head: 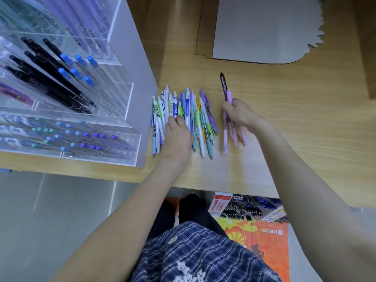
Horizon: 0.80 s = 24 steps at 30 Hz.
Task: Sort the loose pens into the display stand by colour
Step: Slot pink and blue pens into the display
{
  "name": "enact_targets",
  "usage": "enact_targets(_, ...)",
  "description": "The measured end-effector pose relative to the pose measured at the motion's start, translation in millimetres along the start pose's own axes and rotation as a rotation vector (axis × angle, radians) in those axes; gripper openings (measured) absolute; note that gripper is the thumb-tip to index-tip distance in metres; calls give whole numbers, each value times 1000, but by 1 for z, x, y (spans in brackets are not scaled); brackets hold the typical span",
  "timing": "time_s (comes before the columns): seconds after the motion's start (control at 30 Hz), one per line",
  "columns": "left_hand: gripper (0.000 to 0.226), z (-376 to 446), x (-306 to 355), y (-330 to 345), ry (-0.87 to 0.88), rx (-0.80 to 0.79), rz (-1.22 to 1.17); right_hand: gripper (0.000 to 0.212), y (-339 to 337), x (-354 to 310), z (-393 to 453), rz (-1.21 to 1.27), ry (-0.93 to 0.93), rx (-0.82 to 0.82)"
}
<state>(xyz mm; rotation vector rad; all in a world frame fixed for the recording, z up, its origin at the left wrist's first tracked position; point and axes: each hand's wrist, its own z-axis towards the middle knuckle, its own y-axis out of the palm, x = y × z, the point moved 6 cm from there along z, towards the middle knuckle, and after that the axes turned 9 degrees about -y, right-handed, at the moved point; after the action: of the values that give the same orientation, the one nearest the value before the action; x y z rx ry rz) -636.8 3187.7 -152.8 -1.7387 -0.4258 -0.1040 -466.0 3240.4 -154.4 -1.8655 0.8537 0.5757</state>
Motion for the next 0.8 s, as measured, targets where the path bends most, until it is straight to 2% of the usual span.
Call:
enact_targets(0.03, 43, 1, 2, 0, 1, -6, 18, 23, -7, 5, -2, 139, -9, 36)
enact_targets(0.1, 42, 4, 4, 0, -11, -38, 20, 22, -17, 15, -10, 413, 11, 114)
enact_targets(0.2, 37, 7, 3, -1, -39, -134, -116, 17, -18, 25, -24, 445, 29, 192)
enact_targets(0.23, 36, 8, 2, -4, -34, -139, -160, 10, -14, 27, -28, 427, 48, 185)
enact_targets(0.3, 28, 10, -6, -11, -52, -156, -248, 14, 0, 26, -35, 395, 74, 147)
enact_targets(0.37, 6, 14, -16, -20, -107, -187, -417, 9, 10, 19, -42, 378, 54, 144)
enact_targets(0.43, 14, 14, -22, -28, -142, -247, -625, 7, 20, 5, -51, 472, 9, 128)
enact_targets(0.5, 19, 6, -19, -41, -133, -318, -812, 8, 32, -15, -63, 598, -46, 42)
enact_targets(0.57, 19, -4, -13, -60, -88, -368, -913, 9, 38, -37, -76, 732, -90, -28)
enact_targets(0.63, 18, -14, -7, -75, 25, -459, -894, 10, 31, -55, -84, 797, -146, 7)
enact_targets(0.7, 20, -25, -6, -86, 184, -524, -759, 10, 17, -72, -91, 805, -229, 93)
enact_targets(0.8, 23, -34, -15, -103, 311, -503, -592, 11, 0, -107, -102, 797, -337, 177)
